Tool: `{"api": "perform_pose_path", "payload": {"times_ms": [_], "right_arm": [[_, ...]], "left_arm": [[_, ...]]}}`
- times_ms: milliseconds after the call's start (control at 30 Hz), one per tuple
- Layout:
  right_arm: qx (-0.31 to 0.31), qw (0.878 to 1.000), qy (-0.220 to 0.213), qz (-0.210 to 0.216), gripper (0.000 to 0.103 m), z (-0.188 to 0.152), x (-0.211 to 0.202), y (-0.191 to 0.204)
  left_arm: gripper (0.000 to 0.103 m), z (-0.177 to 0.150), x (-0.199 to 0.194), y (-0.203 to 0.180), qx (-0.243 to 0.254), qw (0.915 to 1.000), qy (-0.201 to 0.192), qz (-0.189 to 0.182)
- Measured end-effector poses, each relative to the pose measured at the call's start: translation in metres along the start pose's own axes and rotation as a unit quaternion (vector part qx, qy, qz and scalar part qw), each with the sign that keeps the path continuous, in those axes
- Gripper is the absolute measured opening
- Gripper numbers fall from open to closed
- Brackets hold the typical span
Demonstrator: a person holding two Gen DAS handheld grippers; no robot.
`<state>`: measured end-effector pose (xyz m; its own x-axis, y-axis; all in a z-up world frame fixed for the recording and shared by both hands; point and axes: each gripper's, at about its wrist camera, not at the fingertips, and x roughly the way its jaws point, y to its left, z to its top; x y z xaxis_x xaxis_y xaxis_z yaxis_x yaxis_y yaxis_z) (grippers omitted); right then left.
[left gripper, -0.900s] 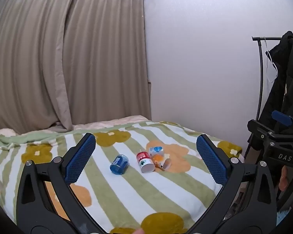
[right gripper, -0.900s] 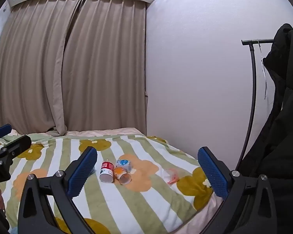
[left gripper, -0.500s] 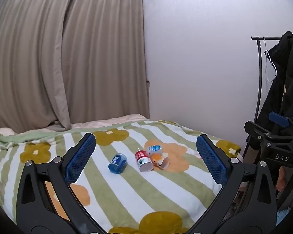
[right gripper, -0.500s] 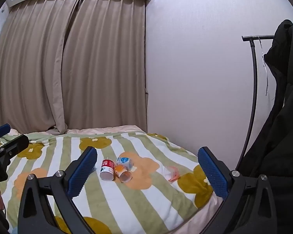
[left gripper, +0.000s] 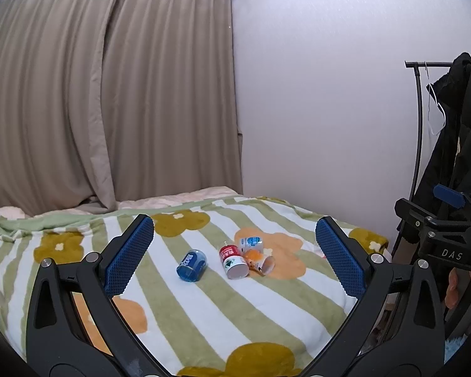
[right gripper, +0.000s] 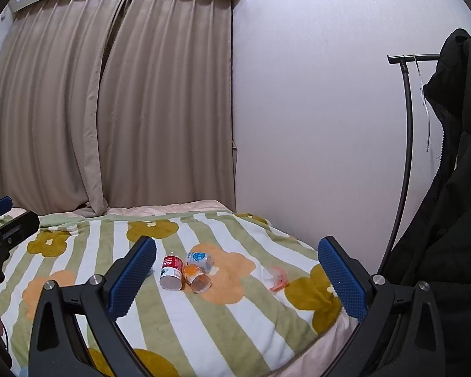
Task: Flip cup upside down
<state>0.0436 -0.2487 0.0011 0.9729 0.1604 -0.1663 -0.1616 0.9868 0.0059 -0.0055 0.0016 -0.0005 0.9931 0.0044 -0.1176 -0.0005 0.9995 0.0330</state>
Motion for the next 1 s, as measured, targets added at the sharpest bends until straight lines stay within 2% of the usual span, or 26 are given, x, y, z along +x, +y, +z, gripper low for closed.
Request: {"api": "perform_pose_path", "payload": {"times_ms": [1000], "right_arm": [[0.005, 1.0, 0.006, -0.003, 0.103, -0.0006, -0.0003, -0.005]], "left_arm": [[0.103, -0.0001, 0.0036, -0.0046, -0.001, 0.9999, 0.011, -0.008]]}}
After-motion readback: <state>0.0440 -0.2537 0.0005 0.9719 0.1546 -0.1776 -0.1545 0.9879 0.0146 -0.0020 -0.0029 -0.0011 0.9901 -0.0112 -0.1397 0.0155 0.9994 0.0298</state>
